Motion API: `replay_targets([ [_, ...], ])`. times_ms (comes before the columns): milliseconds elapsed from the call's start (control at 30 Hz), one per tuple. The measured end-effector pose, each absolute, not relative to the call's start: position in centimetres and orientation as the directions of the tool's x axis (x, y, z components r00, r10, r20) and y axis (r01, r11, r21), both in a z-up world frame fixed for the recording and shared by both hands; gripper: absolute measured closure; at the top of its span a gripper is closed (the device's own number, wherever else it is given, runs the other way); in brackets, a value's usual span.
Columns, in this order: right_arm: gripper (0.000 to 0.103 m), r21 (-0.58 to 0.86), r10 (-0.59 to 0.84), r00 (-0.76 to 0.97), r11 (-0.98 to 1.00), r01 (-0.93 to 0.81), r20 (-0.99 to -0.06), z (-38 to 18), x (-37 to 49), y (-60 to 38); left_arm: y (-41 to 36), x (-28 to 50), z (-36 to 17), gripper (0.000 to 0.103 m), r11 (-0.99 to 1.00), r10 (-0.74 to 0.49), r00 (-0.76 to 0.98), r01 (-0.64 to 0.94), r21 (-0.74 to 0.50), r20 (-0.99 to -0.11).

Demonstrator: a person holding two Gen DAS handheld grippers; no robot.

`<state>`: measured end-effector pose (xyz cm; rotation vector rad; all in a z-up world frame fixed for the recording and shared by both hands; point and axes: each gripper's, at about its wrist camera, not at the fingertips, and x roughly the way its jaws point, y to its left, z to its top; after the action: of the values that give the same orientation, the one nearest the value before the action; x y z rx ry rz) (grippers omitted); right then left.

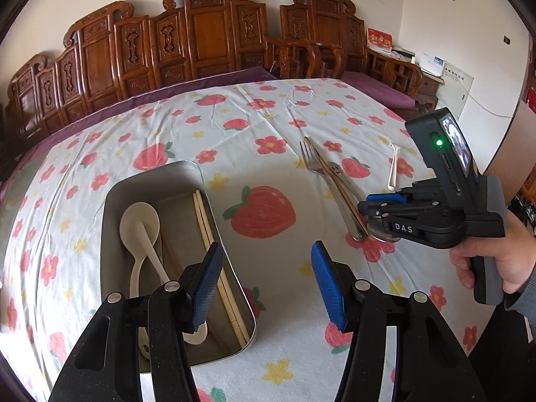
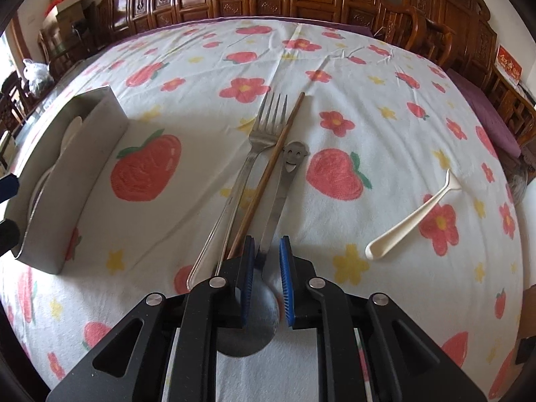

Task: Organize utensils
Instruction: 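Move both tools back toward the remaining forks and spoons, then grasp the smiley-face steel spoon with the right tool while the left tool grasps a steel fork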

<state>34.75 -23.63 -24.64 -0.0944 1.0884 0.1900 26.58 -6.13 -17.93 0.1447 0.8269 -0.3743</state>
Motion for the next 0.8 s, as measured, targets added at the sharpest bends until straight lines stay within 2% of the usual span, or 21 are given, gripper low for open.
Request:
replay_targets([
  [233,0.086,-0.003,0.071,0.418,0.985,-0.173,-0.906,-24.6,35.1,-23.8,-6.5,26.4,-18.3,0.051,0.923,-0.269,0.607,0.385,-0.019,-0.748],
  [300,0.095,-0.003,0.065,0.407,0.986,-0.166,-0.911,-24.6,35.1,-24.0,-6.8,26.2,-18.5,0.051,0.921,-0.268,0.605,0.390,-0.014,-0.750],
  [367,0.096,-0.002,0.062,0.396,0.987,-0.160,-0.916,-24.5,34.6,-24.4,-7.2,25.9,-18.6,0.051,0.919,-0.266,0.606,0.394,-0.008,-0.750],
  [800,0.096,0.038,0.097,0.459,0.990,-0.136,-0.883,-22.8,29.4,-28.5,-10.0,24.5,-19.1,0.053,0.908,-0.292,0.580,0.417,-0.030,-0.760],
])
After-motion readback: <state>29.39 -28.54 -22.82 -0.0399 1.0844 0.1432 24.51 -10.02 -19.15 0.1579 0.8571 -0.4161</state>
